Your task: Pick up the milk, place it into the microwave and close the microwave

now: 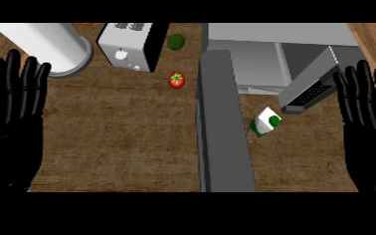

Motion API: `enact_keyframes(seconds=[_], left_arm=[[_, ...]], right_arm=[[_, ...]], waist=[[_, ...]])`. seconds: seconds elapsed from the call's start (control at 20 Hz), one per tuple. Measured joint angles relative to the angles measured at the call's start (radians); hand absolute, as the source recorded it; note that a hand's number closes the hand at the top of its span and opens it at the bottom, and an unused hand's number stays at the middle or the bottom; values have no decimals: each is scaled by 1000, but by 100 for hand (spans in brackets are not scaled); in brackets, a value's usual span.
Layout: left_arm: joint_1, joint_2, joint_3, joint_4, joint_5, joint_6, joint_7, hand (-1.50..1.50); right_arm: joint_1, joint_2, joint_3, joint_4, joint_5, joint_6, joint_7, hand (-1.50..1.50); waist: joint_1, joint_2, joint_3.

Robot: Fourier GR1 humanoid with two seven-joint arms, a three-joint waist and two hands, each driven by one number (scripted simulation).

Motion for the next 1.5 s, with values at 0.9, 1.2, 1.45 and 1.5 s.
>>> enact_keyframes(seconds=[0.9, 1.2, 1.45, 1.5], left_arm=[[158, -74, -301, 153, -30, 125, -99, -150], [215, -78, -438, 170, -77, 217, -154, -150], [262, -79, -531, 221, -94, 297, -242, -150], [264, -79, -555, 235, -93, 320, -259, -150]], right_arm=[[181, -95, 6, 131, -161, 319, -151, -150], [247, -104, -32, 214, -125, 372, -250, -150], [254, -86, -36, 320, -53, 382, -367, -150], [246, -82, -40, 350, -31, 374, -398, -150]], waist=[[-34, 6, 34], [-33, 6, 34], [-32, 7, 34], [-31, 7, 34]])
